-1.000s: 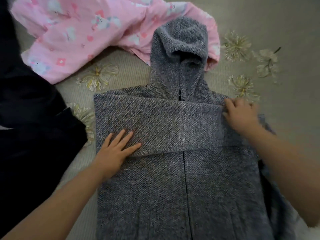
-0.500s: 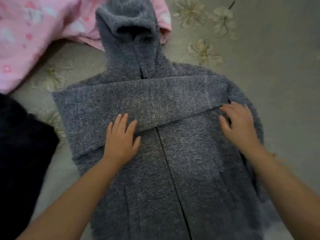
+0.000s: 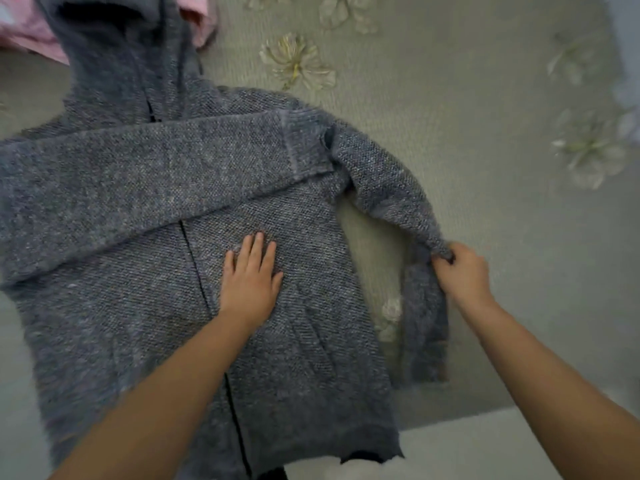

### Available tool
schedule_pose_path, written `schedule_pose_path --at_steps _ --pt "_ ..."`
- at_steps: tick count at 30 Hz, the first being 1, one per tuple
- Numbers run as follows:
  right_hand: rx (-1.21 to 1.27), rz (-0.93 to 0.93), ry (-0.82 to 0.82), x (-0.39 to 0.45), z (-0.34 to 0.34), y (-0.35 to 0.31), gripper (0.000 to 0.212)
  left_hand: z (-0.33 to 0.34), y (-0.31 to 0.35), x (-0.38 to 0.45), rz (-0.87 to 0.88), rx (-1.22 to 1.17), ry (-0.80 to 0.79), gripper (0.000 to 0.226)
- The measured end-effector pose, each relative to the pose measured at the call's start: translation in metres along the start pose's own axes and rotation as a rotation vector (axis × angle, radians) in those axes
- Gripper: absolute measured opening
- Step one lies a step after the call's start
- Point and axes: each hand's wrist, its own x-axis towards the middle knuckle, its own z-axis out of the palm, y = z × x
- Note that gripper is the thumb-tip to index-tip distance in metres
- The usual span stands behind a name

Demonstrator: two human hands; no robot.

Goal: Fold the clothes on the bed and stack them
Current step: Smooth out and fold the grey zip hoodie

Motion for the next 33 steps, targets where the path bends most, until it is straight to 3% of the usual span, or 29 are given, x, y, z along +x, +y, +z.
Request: schedule_pose_path --at_steps 3,6,8,10,14,16,18,21,23,26,33 --pt "0.123 0.052 0.183 0.054 -0.056 0.004 0.026 -0.018 0.013 -0.001 -0.07 0.022 -0.028 0.057" --pt "0.206 -0.089 0.272 0.1 -0.097 -0.012 0.037 -0.037 0.033 0.0 -0.089 0.013 -0.05 0.058" --pt "0.276 -0.217 0.178 0.115 -0.106 -0.019 0.044 -0.044 0.049 0.0 -0.07 -0.024 -0.028 0.059" --pt "0.143 -0.262 0.036 0.119 -0.095 -0.011 0.056 -0.045 0.063 0.001 -0.075 -0.066 -0.024 0.061" --pt "-0.115 -0.106 -0.28 0.108 -0.052 0.028 0.079 -0.028 0.081 0.0 -0.108 -0.077 -0.149 0.066" --pt "-0.233 -0.129 -0.198 0.105 -0.038 0.04 0.073 -0.02 0.081 0.0 -0.113 -0.061 -0.17 0.068" --pt "-0.235 -0.15 -0.053 0.108 -0.032 0.041 0.064 -0.018 0.077 0.0 -0.102 -0.056 -0.149 0.069" --pt "-0.238 -0.146 0.036 0.121 -0.03 0.035 0.041 -0.015 0.072 0.0 -0.089 -0.069 -0.093 0.067" --pt "-0.141 -0.092 0.082 0.129 -0.033 0.026 0.027 -0.014 0.071 0.001 -0.087 -0.105 -0.06 0.065" --pt "0.184 0.031 0.152 0.131 -0.039 0.001 0.025 -0.019 0.063 0.005 -0.092 -0.22 0.027 0.063" --pt "0.616 -0.368 -0.08 0.084 -0.028 -0.152 0.04 -0.056 -0.02 -0.013 -0.297 -0.478 0.289 0.059"
